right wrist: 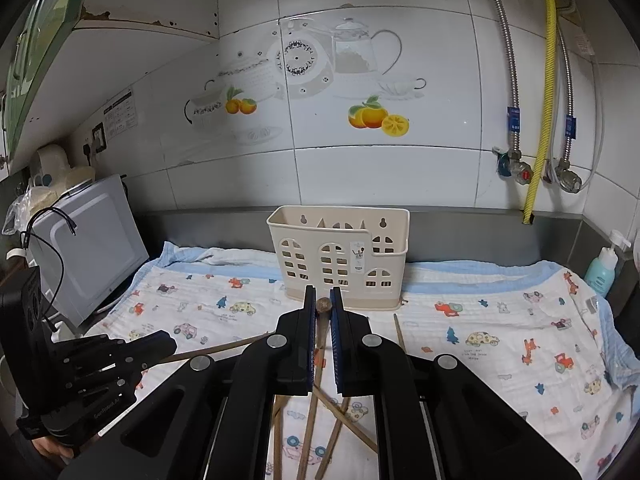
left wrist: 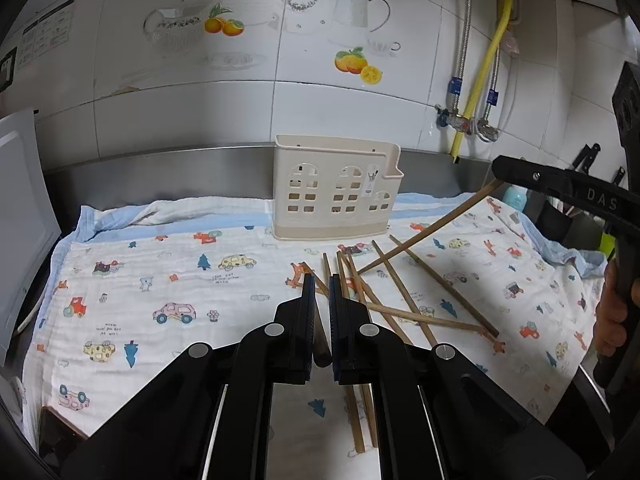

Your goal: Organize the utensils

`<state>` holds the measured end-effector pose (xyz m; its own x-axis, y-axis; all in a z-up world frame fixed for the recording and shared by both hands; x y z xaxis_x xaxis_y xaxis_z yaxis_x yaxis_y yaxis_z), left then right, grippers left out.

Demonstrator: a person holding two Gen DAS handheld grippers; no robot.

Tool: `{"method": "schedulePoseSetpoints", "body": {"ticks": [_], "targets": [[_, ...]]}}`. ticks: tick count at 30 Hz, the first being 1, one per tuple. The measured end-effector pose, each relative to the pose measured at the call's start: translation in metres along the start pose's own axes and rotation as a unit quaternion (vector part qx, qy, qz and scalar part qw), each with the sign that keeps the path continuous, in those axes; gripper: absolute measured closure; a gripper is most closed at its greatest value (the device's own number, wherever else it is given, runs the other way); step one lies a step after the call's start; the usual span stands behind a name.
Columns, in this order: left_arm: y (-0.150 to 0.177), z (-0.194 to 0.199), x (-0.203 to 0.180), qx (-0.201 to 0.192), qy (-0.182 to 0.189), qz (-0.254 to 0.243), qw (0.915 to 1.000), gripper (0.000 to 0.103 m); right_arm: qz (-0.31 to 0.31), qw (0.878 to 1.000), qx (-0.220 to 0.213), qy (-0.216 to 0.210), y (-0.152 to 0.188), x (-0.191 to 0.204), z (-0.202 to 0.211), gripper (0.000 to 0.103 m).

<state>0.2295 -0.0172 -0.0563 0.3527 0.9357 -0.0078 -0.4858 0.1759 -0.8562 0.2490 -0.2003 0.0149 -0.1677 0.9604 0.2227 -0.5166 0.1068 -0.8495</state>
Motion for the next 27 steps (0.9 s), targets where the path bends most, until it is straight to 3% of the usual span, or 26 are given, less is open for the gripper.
{"method": "schedulePoseSetpoints", "body": {"ticks": [11, 18, 27], "targets": [[0.039, -0.004, 0.0, 0.017, -0.013, 0.004, 0.9998, 0.098, 0.003, 1.0, -0.005, 0.004, 0.003, -0.001, 0.007, 0.096], [0.082, -0.03, 0.002, 0.073, -0.009, 0.03, 0.9969, 0.099, 0.004, 1.0, -0.001, 0.01, 0.013, -0.001, 0.008, 0.096], [0.105, -0.046, 0.004, 0.115, -0.002, 0.052, 0.992, 0.098, 0.006, 1.0, -0.001, 0.012, 0.016, -0.001, 0.009, 0.096]]}}
Point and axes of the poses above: each gripper's, at about its wrist camera, not at the fingertips, and z roughly against the way its jaws point, x to its left, y to its underside, the point moved 5 cm from there along -z, roughly the way its jaws point, and after that the axes turned 7 degrees about -z, right-handed, at the moved point
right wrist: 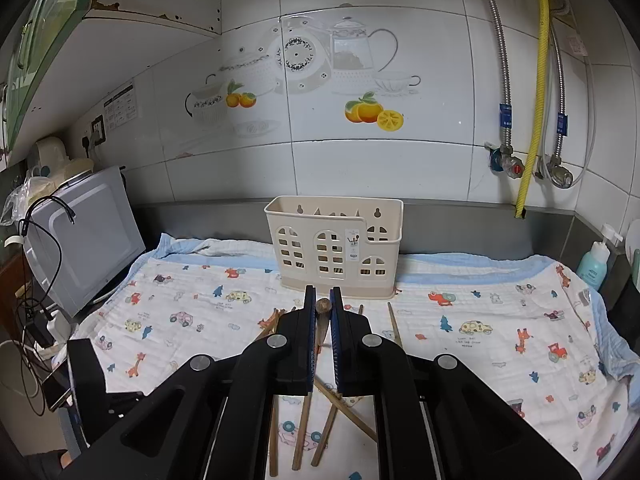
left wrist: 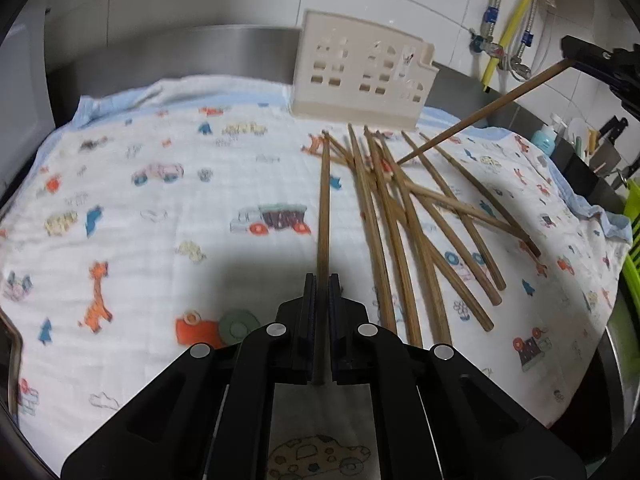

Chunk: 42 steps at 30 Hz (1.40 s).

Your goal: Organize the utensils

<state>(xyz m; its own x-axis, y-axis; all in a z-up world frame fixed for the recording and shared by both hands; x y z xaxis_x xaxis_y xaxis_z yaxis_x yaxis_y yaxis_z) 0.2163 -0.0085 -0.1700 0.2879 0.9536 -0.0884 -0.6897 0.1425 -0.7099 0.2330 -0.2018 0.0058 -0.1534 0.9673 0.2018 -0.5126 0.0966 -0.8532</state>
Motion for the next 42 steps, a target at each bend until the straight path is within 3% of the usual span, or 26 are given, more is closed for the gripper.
{"method": "schedulePoseSetpoints", "body": {"ticks": [16, 22, 25, 36, 42], "targets": [[-0.003, -0.008, -0.009, 0.069, -0.016, -0.049, 0.9963, 0.097, 0.006, 1.0, 0.004, -0.002, 0.0, 0.003, -0.001, 0.096], [-0.011, -0.002, -0.008, 0.073, -0.008, -0.056, 0.9957, 0.097, 0.007, 1.0, 0.003, -0.004, -0.006, 0.004, -0.001, 0.096], [-0.023, 0.008, -0.007, 0.059, -0.002, -0.057, 0.9966, 0.097, 0.008, 1.0, 0.001, -0.006, -0.011, 0.003, 0.0, 0.096], [-0.092, 0.051, -0.008, -0.052, 0.007, -0.066, 0.9964, 0.098, 0.024, 0.999, -0.006, -0.02, -0.052, 0.006, -0.001, 0.096], [-0.117, 0.056, -0.015, -0.078, 0.012, -0.077, 0.9939, 0.098, 0.022, 0.999, 0.001, -0.032, -0.074, 0.003, -0.009, 0.096]]}}
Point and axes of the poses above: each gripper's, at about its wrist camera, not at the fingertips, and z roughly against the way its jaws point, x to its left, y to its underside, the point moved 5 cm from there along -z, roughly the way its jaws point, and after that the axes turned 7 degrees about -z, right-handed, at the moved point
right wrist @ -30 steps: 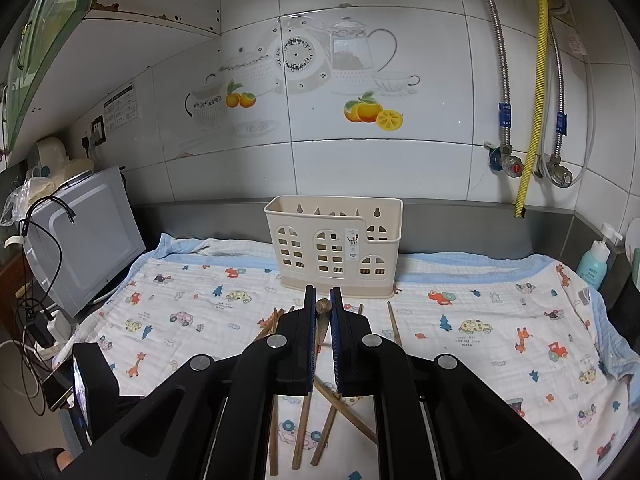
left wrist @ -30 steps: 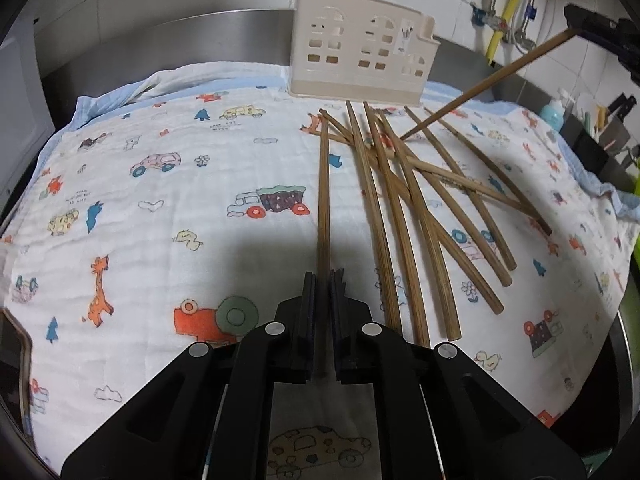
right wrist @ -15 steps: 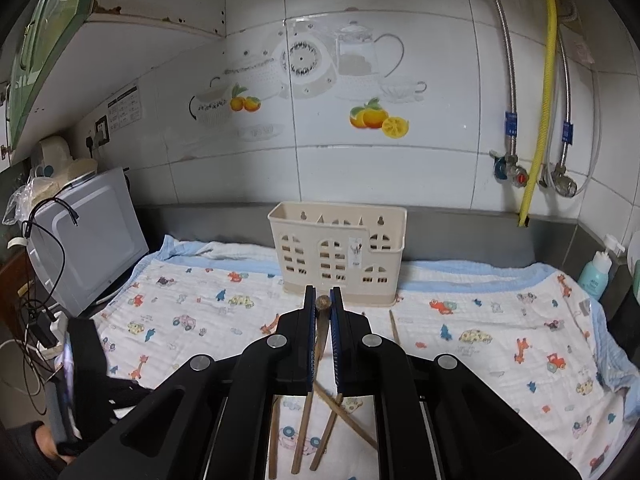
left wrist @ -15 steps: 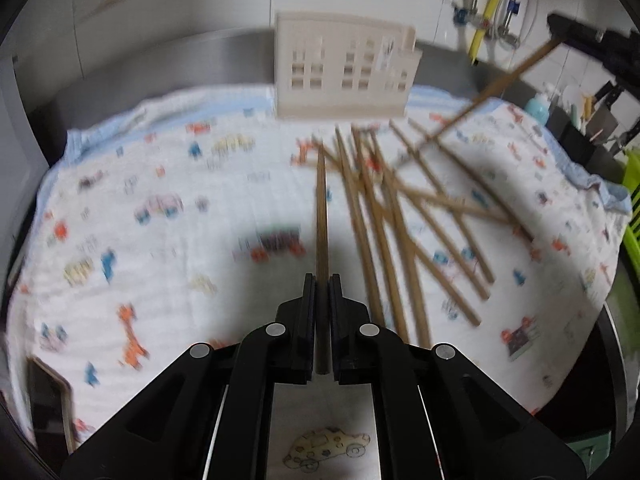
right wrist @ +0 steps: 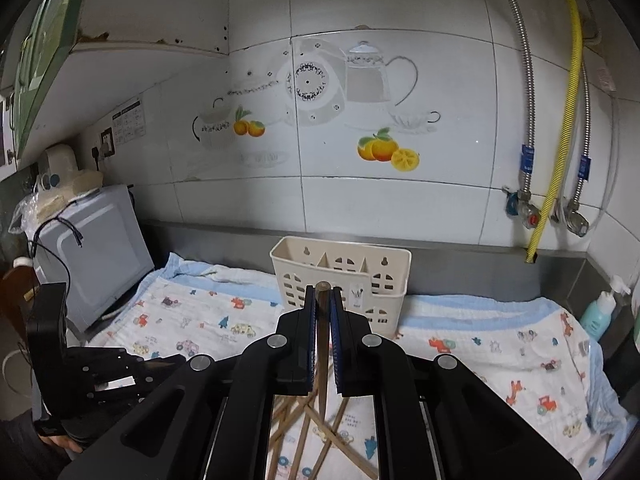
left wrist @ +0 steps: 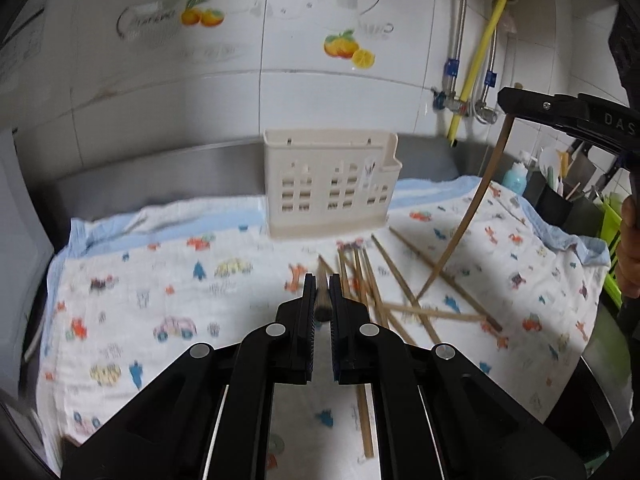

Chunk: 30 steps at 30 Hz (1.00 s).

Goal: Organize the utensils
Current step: 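Raise both held chopsticks upright and carry them over the cream basket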

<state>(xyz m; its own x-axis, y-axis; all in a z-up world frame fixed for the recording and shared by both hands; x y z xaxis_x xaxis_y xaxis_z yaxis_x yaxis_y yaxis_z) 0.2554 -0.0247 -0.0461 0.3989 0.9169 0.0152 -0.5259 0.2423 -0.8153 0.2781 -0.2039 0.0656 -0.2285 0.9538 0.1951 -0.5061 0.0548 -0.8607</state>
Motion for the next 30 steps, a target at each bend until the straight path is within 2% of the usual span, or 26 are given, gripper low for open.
{"method": "schedulePoseSetpoints", "body": {"ticks": [10, 18, 25, 29, 30], "targets": [[-0.066, 0.003, -0.005, -0.039, -0.014, -0.046, 0.9981, 0.098, 0.006, 1.0, -0.024, 0.001, -0.076, -0.013, -0.002, 0.096], [-0.128, 0.009, -0.008, -0.081, -0.021, -0.071, 0.994, 0.098, 0.026, 0.997, -0.062, 0.036, -0.136, -0.022, -0.003, 0.096], [-0.171, 0.028, -0.012, -0.131, -0.042, -0.092, 0.9862, 0.098, 0.023, 0.995, -0.083, 0.049, -0.157, -0.038, -0.031, 0.096], [-0.187, 0.029, -0.008, -0.143, -0.048, -0.091, 0.9843, 0.098, 0.024, 0.995, -0.086, 0.054, -0.159, -0.042, -0.052, 0.097], [-0.19, 0.03, -0.006, -0.147, -0.05, -0.091, 0.9837, 0.098, 0.025, 0.994, -0.089, 0.055, -0.16, -0.043, -0.055, 0.099]]}}
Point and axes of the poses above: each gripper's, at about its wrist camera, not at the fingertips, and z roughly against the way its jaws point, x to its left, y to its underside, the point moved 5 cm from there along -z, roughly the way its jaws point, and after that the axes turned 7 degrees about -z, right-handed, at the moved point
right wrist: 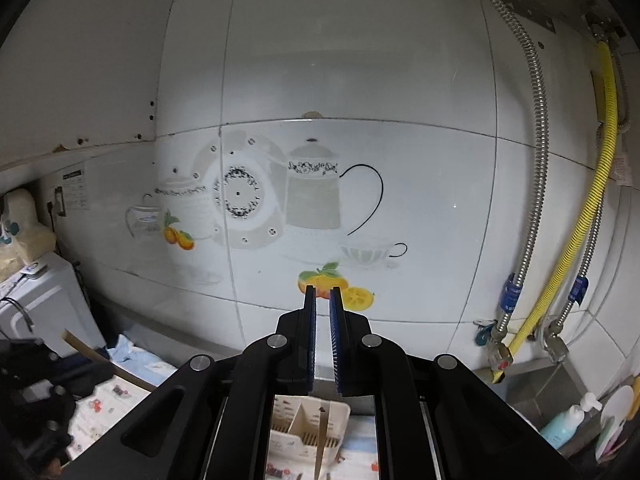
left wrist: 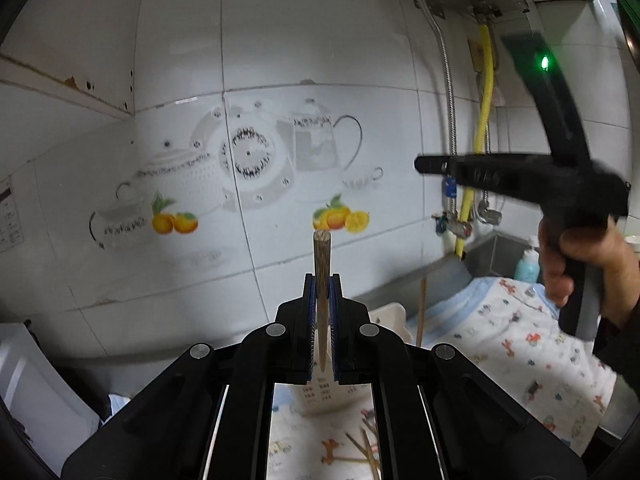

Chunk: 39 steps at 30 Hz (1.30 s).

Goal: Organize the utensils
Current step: 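Raise both held chopsticks upright and carry them over the cream basket, then lower the right tool's chopstick into the basket while the left tool holds its chopstick above it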

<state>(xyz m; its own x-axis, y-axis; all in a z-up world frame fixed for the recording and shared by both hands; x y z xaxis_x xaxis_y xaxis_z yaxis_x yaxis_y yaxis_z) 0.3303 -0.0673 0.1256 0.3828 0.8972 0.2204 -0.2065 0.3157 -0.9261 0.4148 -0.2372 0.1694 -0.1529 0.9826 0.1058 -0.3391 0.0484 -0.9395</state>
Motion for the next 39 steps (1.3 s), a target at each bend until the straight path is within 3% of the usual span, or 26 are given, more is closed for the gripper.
{"method": "schedulePoseSetpoints", "body": {"ticks": [6, 14, 25, 31, 39], "targets": [[-0.016, -0.005, 0.003, -0.024, -0.015, -0.014, 0.9995, 0.098, 0.012, 1.0, 0.003, -0.001, 0.005, 0.0, -0.012, 0.101], [-0.021, -0.026, 0.005, -0.046, -0.041, -0.018, 0.998, 0.098, 0.01, 0.999, 0.046, 0.0, 0.037, -0.018, -0.032, 0.099], [0.013, -0.08, 0.018, 0.007, -0.031, 0.019, 0.9993, 0.098, -0.019, 0.984, 0.176, -0.008, 0.132, -0.045, -0.08, 0.092], [0.031, -0.099, 0.015, 0.037, -0.026, 0.022, 0.9987, 0.098, -0.032, 0.977, 0.211, -0.007, 0.169, -0.049, -0.094, 0.086], [0.049, -0.12, 0.016, 0.062, -0.015, 0.038, 0.9972, 0.097, -0.026, 0.975, 0.222, 0.005, 0.184, -0.044, -0.109, 0.083]]}}
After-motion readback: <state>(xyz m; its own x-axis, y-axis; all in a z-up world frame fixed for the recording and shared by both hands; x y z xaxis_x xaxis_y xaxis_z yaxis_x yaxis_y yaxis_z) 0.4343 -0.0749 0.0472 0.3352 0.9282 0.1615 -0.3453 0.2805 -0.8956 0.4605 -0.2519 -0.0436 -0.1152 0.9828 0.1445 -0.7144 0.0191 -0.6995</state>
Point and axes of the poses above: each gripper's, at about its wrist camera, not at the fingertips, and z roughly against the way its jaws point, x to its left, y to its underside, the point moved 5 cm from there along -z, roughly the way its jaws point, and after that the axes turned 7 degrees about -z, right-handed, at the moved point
